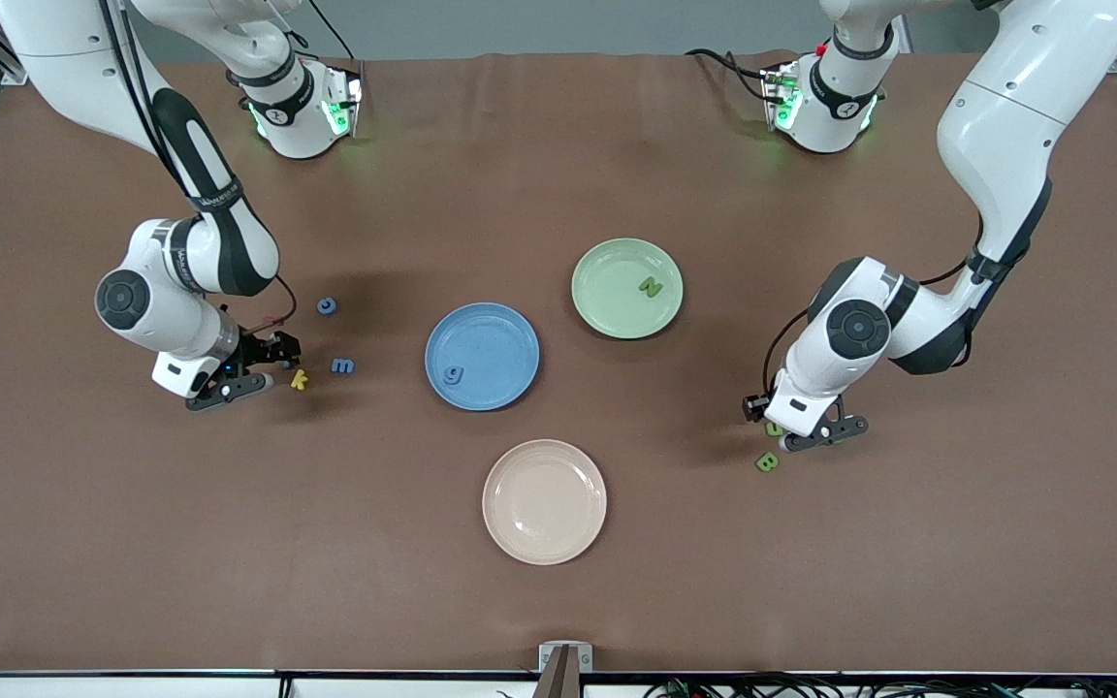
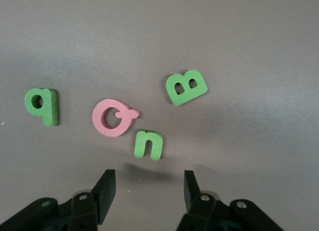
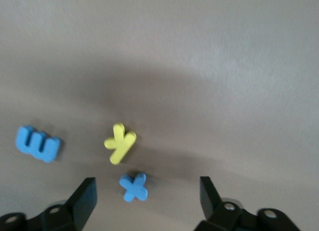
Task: Sort letters by color into matching plates
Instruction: 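Move the left gripper to green n while the right gripper moves to blue x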
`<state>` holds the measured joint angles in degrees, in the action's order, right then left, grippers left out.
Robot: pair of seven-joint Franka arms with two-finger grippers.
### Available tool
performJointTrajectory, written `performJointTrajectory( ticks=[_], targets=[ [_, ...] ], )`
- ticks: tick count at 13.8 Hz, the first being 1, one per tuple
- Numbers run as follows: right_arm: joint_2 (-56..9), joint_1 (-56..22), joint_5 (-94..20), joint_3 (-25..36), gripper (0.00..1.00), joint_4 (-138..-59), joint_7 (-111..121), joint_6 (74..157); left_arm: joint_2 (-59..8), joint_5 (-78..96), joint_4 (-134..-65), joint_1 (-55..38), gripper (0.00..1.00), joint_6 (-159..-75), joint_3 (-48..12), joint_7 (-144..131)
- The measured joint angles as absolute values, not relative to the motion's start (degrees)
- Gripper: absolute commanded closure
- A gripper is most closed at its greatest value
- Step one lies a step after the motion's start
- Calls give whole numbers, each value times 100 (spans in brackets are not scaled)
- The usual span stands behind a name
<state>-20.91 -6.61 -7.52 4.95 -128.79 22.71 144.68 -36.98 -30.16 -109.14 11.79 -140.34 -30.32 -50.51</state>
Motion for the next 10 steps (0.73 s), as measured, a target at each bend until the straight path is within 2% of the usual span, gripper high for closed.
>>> performJointTrajectory(
  ticks=[3, 10],
  targets=[
    [-2090, -657, -751, 466, 22, -12975, 2321, 14481, -3758, -3020, -10809, 1172, 37, -14035, -3037, -5042],
    [-2089, -728, -749, 408, 25, -13071, 2329, 14606, -3950, -3023, -10687, 1180, 40, -14035, -2948, -4885]
  ],
)
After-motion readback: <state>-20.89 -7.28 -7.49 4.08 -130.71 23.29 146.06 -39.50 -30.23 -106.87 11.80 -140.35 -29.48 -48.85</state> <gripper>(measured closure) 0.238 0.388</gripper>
